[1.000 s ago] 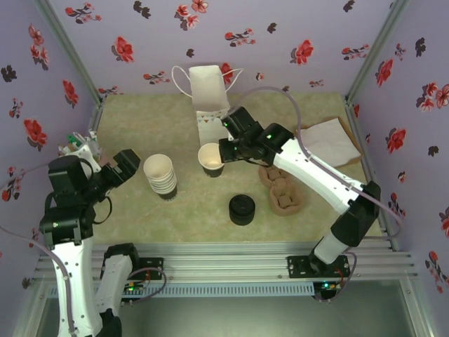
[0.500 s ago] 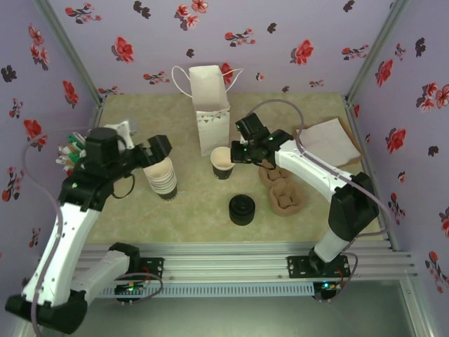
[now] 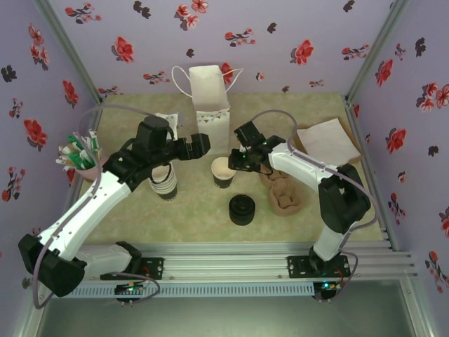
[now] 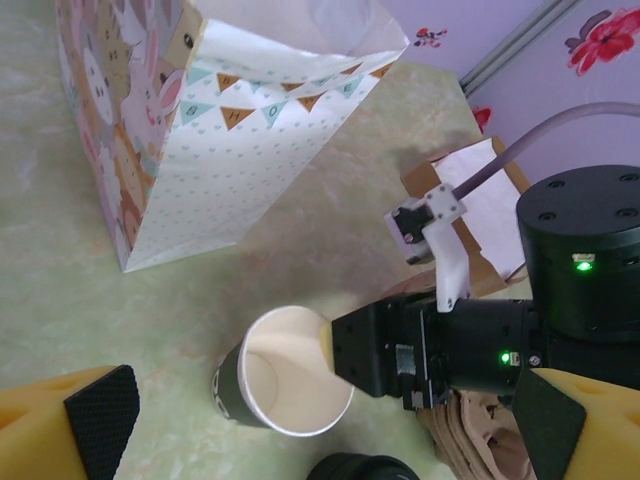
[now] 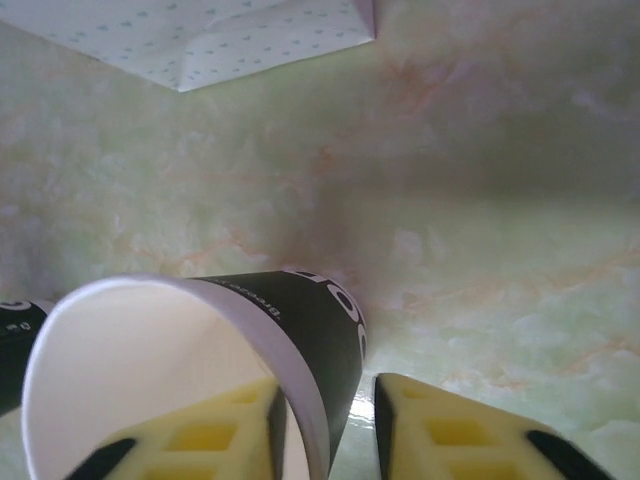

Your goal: Pack the takeout coffee

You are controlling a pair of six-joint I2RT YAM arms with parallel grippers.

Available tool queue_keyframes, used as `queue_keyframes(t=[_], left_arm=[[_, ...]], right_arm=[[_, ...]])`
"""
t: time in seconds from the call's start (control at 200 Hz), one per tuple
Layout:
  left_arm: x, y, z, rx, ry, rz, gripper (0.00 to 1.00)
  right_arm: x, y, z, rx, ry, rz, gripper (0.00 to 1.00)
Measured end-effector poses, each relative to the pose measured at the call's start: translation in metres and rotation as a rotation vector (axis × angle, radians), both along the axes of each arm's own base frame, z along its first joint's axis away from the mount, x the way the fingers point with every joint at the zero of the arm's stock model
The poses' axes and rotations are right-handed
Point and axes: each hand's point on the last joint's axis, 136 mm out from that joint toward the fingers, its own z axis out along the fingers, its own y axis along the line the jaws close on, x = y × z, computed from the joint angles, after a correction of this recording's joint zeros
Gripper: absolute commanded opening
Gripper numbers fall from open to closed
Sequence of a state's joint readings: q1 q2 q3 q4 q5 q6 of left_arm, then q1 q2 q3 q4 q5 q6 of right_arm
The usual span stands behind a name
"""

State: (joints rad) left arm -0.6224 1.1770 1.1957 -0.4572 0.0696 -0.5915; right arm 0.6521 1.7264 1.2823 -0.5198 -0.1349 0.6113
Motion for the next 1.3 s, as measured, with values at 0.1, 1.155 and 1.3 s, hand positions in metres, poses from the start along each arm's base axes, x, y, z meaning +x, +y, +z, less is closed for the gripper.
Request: queue_keyframes(t=[0.1, 1.155, 1.3], left_arm=[[0.002, -0.003, 0.003, -0.013, -0.023, -0.002, 0.99], [-0.034, -0.034, -0.055, 0.059, -0.238, -0.218, 0.99], [-0.032, -0.036, -0.048, 0.056, -0.278, -0.225, 0.99]], right_arm=[[-0.002, -0.001, 0.002, 0.001, -0.002, 0.0, 0.43], [-0.094, -0.053, 0.056, -0.102, -0.067, 0.09, 0.98], [-0.1, -0.051, 0.051, -0.128, -0.057, 0.137, 0.93]])
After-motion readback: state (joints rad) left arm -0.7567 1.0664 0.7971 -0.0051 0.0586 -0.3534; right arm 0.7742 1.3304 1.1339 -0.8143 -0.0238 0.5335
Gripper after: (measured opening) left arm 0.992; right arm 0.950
